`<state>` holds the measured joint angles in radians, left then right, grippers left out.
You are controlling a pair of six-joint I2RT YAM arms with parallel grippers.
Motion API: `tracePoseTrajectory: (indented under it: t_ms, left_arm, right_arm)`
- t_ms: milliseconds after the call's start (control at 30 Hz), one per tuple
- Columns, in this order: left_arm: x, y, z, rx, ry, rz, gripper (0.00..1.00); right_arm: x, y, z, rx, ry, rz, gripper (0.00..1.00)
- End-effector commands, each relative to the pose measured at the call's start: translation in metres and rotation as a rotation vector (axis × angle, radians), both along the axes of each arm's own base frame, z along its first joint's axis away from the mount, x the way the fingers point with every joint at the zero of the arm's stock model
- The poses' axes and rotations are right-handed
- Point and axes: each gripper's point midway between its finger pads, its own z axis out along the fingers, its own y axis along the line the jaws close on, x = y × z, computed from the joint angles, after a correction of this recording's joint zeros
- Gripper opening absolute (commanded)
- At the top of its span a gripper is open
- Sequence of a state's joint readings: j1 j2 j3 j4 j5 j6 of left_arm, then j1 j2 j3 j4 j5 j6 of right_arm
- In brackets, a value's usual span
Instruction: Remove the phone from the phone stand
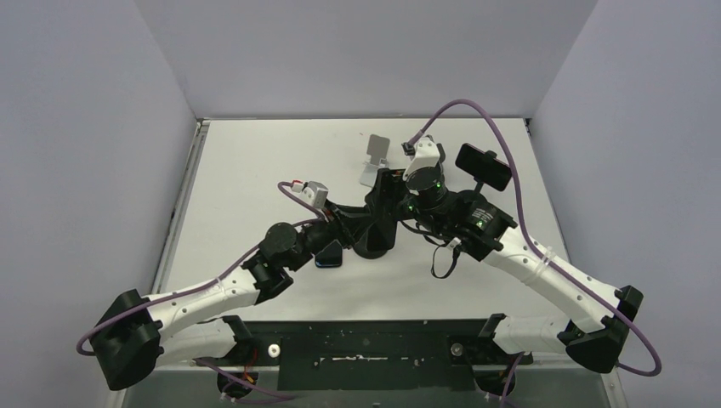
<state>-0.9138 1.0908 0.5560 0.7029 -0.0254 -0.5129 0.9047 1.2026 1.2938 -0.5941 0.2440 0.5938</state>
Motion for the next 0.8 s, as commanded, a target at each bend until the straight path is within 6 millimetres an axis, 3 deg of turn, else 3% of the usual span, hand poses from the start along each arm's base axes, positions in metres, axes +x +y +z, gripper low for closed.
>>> tracePoseTrajectory:
  t_ms: [0, 100, 333, 767]
  left_arm:
    - [0.010, 0.002, 0.004, -0.014, -0.018, 0.037, 0.08]
    - [0.010, 0.002, -0.002, -0.015, -0.010, 0.039, 0.00]
    - [0.008, 0.003, -0.009, -0.036, -0.010, 0.035, 0.00]
    - [0.007, 0.008, -0.020, -0.029, -0.037, 0.036, 0.00]
  right_arm:
    - [-0.007, -0.005, -0.002, -0.005, 0.011, 0.002, 0.23]
    - [-0.008, -0.006, -0.003, -0.008, 0.011, 0.001, 0.39]
    - [-0.007, -0.010, -0.007, -0.027, 0.011, -0.012, 0.66]
    - [-0.014, -0.009, -0.002, -0.014, 0.040, 0.037, 0.87]
